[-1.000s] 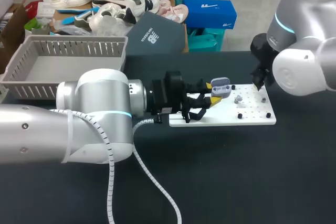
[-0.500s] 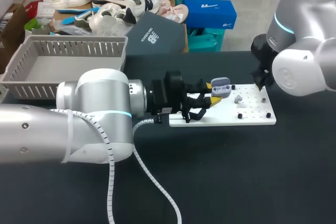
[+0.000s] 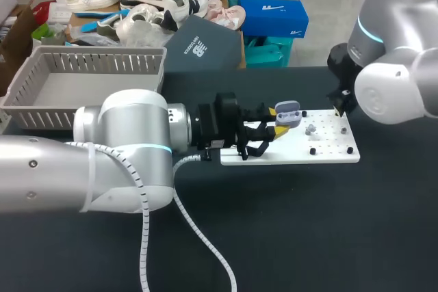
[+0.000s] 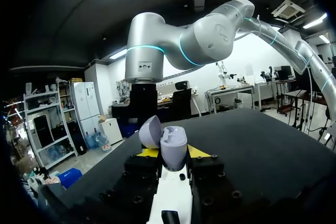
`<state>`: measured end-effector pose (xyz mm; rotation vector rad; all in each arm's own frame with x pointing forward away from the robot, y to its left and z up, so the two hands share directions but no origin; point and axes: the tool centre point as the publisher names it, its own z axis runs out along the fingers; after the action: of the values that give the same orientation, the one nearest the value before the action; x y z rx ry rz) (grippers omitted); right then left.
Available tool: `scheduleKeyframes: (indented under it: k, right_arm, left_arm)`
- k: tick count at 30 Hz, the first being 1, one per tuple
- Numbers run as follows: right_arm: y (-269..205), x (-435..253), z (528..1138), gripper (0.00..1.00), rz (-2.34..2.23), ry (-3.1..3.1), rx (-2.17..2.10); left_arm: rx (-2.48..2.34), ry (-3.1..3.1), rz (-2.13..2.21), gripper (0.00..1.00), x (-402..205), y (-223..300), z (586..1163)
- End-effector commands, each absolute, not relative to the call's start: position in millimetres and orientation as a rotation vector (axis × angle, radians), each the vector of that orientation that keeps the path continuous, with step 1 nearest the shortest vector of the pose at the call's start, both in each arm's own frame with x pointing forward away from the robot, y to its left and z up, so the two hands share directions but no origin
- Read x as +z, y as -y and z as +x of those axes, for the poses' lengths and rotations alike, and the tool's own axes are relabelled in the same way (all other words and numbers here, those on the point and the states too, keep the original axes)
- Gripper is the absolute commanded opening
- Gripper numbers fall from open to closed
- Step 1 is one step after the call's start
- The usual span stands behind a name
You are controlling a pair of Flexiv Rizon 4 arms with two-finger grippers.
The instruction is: Pick up each earbud case from the left stands, insert the matching earbuds, close the lid, and place the case in the box.
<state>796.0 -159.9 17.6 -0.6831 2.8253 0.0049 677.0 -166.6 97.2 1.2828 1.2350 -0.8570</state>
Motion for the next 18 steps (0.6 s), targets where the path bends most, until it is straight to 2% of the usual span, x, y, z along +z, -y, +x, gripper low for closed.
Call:
scheduleKeyframes:
  k: [1,18]
  right_arm:
    - [158,18,795,0.0,-0.676,-2.825,0.0]
    - [156,65,753,0.0,-0.601,-2.756,-0.044]
  left_arm:
    - [-0.851,-1.234,1.275,0.0,96,167,676]
    - [-0.851,-1.234,1.275,0.0,96,167,676]
